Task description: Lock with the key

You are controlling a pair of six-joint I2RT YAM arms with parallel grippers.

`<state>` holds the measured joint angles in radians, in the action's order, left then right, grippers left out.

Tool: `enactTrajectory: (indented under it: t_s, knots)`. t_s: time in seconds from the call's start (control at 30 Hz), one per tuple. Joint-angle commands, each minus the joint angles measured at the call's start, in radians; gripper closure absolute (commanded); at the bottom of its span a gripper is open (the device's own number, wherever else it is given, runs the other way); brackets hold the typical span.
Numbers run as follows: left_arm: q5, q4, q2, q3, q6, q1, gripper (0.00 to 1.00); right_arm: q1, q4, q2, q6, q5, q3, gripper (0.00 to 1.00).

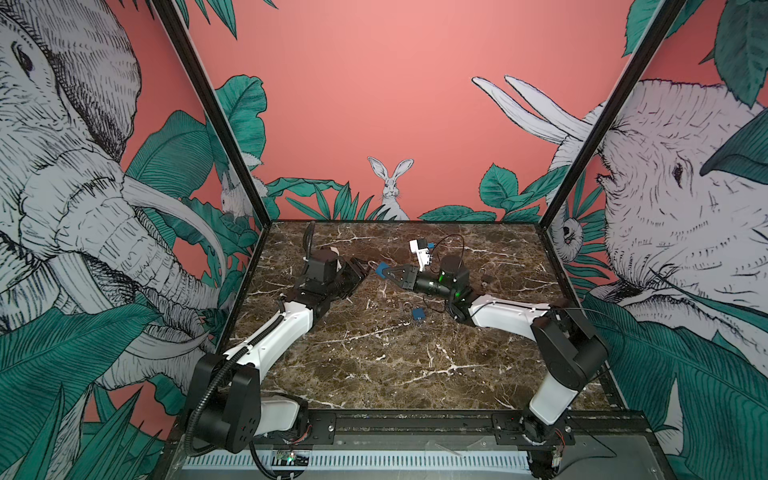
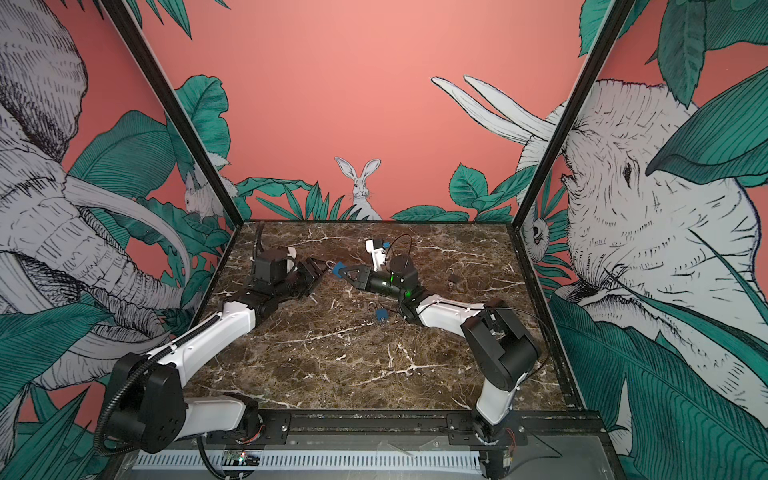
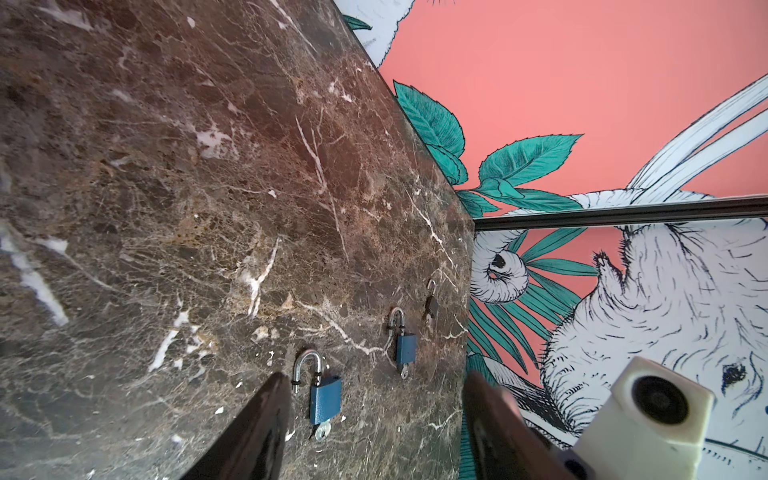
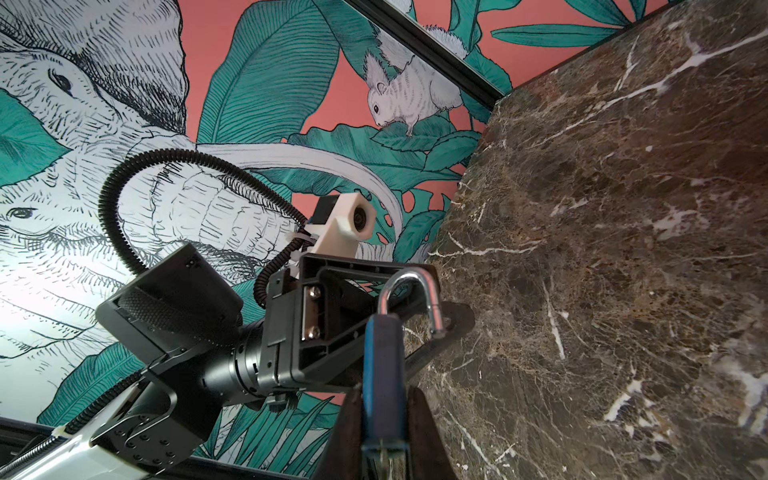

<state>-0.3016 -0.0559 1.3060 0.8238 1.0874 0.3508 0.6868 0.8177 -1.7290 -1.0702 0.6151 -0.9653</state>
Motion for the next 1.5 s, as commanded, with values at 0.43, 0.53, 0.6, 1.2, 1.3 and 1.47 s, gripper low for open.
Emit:
enactTrajectory:
  t_s: [0.43,0.53,0.6,1.2,1.3,1.47]
  knots:
    - [-0.073,-0.010,-0.185,-0.105,-0.022,-0.097,0.30,-0.001,-0.053,-0.010,0.079,0.040,-0.068,1.00]
    - [-0.101,-0.063,-0.175,-0.105,-0.031,-0.096,0.29,-0.001,-0.045,-0.031,0.068,0.079,-0.081,1.00]
    - [-0.133,-0.149,-0.157,-0.123,-0.017,-0.098,0.29,-0.001,-0.044,-0.045,0.059,0.110,-0.091,1.00]
    - [-0.216,-0.301,-0.019,-0.091,0.036,-0.072,0.43,0.017,-0.057,-0.079,0.073,0.148,-0.118,1.00]
    - [-0.237,-0.298,-0.009,-0.077,0.042,-0.071,0.47,0.019,-0.037,-0.102,0.066,0.157,-0.119,1.00]
    - [-0.267,-0.246,0.003,-0.029,0.019,-0.071,0.53,0.019,0.000,-0.120,0.042,0.167,-0.118,1.00]
